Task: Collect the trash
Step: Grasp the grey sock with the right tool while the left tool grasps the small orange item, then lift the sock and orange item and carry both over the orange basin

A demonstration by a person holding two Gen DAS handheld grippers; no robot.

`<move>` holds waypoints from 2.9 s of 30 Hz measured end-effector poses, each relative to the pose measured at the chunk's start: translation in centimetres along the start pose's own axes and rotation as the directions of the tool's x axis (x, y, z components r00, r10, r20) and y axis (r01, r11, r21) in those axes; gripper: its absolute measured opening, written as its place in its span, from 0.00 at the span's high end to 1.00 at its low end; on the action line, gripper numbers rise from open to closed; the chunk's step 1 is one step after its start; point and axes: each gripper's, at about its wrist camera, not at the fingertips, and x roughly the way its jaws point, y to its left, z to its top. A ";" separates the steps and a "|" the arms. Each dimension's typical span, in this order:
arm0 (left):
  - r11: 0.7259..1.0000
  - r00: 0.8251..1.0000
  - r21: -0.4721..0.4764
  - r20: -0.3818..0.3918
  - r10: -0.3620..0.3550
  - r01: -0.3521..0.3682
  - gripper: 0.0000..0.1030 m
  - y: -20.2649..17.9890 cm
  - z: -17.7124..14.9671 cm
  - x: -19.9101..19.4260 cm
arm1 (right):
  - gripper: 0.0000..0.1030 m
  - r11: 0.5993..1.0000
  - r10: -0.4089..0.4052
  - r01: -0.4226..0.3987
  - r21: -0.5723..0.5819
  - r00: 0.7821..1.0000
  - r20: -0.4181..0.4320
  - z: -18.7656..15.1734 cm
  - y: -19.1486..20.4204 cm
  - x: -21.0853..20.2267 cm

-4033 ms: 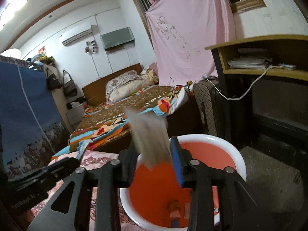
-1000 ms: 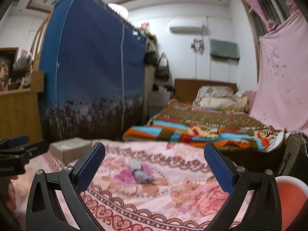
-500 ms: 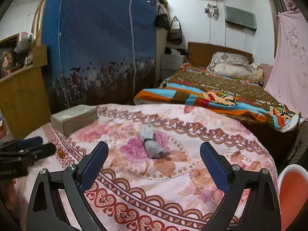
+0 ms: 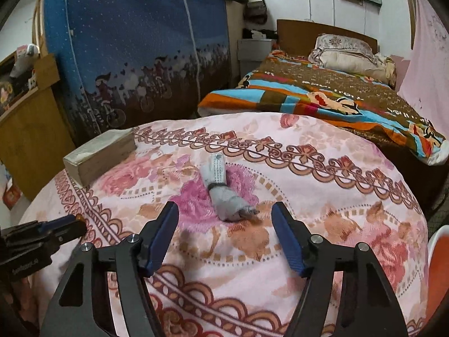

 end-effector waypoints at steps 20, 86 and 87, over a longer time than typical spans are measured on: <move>0.999 0.999 0.021 0.030 -0.026 0.025 0.97 -0.3 0.0 -0.4 | 0.80 1.000 0.029 -0.029 -0.007 1.000 -0.003 0.3 0.3 0.8; 0.682 0.737 0.669 0.293 -0.609 0.297 0.97 -29.4 -3.1 -10.6 | 0.78 0.838 -0.516 0.255 0.483 0.657 0.549 -10.9 -16.8 -24.7; 0.674 0.738 0.673 0.281 -0.614 0.305 0.97 -29.7 -3.3 -10.5 | 0.78 0.829 -0.527 0.259 0.496 0.659 0.536 -11.1 -17.2 -24.7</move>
